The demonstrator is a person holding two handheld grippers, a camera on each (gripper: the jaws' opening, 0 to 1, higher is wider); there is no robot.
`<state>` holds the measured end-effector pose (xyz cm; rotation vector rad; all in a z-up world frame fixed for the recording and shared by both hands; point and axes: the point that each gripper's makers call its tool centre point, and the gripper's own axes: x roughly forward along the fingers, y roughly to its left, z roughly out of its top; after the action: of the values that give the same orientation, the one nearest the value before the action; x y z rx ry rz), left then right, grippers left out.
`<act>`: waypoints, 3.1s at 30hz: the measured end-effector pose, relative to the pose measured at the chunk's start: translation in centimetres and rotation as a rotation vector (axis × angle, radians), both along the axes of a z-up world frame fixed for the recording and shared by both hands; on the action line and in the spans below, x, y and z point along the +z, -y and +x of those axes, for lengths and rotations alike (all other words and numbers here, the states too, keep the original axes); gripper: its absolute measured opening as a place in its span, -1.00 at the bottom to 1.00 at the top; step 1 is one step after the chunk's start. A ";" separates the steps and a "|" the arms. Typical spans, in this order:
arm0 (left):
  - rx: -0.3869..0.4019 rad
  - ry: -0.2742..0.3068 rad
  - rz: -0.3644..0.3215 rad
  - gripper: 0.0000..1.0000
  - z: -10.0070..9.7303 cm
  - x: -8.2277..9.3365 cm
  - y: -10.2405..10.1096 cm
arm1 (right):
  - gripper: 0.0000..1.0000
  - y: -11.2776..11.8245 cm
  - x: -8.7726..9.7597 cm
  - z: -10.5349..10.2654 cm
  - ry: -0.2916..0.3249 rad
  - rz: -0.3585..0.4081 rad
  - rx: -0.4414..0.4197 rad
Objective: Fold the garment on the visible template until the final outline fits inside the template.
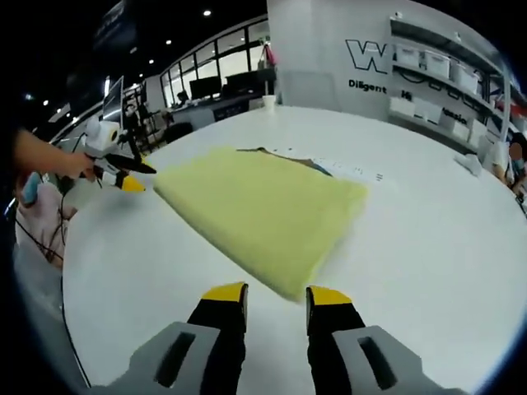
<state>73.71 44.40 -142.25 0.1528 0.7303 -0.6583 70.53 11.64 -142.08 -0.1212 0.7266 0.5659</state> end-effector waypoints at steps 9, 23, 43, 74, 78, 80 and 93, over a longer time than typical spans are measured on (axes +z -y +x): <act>-0.006 -0.008 -0.026 -0.64 0.7 -0.8 0.9 | -0.66 0.4 -1.4 1.3 -0.032 0.026 -0.039; 0.005 -0.024 -0.034 -0.95 1.2 -1.3 0.6 | -1.00 0.6 -2.1 1.4 -0.054 0.006 -0.033; -0.074 -0.038 0.008 -0.98 -2.5 -1.0 0.2 | -1.00 1.2 -1.8 -2.0 -0.103 0.003 -0.018; -0.154 0.191 -0.023 -0.71 -1.9 3.5 1.9 | -0.98 -0.6 -0.4 -2.9 0.030 -0.047 0.077; -0.152 0.156 -0.010 -0.65 -2.0 2.4 2.0 | -1.00 0.0 -0.9 -3.1 0.014 -0.065 0.066; -0.136 0.151 0.023 -0.68 -2.0 1.8 1.4 | -1.00 0.5 -1.0 -3.1 0.007 -0.064 0.053; -0.091 0.104 0.050 -0.69 -2.4 1.1 0.3 | -0.96 1.3 -0.4 -3.5 -0.004 -0.070 0.042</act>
<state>71.34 44.09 -141.20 0.2658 0.6430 -0.7134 67.00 10.34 -142.48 -0.2004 0.7498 0.5809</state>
